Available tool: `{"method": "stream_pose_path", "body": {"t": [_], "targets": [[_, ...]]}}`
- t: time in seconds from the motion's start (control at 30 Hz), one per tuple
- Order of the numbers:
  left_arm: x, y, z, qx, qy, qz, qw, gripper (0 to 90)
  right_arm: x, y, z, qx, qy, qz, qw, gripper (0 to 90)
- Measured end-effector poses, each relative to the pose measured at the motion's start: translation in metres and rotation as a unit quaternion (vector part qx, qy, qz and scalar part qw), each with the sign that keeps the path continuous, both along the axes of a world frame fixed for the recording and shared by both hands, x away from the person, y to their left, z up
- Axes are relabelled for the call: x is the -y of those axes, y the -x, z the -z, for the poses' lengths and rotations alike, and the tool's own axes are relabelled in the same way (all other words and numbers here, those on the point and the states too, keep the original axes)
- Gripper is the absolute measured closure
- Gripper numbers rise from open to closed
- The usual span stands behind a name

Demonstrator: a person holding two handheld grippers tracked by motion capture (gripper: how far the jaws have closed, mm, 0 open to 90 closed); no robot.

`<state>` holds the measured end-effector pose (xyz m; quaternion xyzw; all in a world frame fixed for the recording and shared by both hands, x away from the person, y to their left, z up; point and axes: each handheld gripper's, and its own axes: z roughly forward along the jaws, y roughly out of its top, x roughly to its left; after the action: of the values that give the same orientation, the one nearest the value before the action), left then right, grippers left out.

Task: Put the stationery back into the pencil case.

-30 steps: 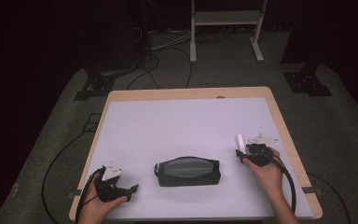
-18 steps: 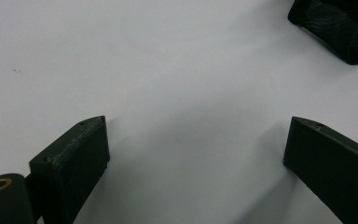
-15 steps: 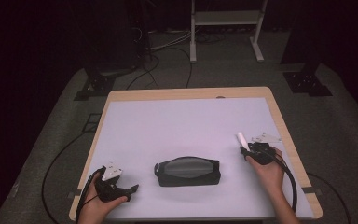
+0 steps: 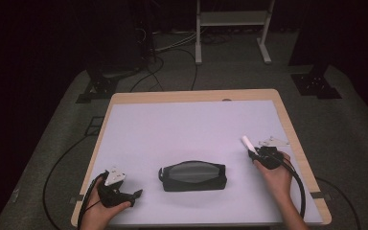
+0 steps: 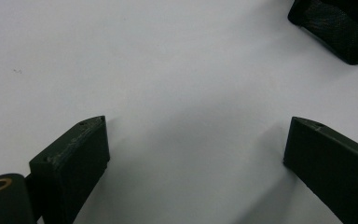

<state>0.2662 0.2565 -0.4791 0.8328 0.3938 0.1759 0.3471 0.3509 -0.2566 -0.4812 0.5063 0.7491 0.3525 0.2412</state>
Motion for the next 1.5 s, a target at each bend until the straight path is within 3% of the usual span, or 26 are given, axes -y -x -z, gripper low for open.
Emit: {"method": "stream_pose_path", "body": {"t": [0.8, 1.5], "targets": [[0.0, 0.0, 0.0, 0.0, 0.0, 0.0, 1.0, 5.9, 0.013, 0.004, -0.009, -0.008, -0.03, -0.005, 0.9995, 70.3], [0.0, 0.0, 0.0, 0.0, 0.0, 0.0, 1.0, 5.9, 0.007, 0.002, -0.005, -0.019, 0.016, -0.014, 0.9996, 70.3]]}}
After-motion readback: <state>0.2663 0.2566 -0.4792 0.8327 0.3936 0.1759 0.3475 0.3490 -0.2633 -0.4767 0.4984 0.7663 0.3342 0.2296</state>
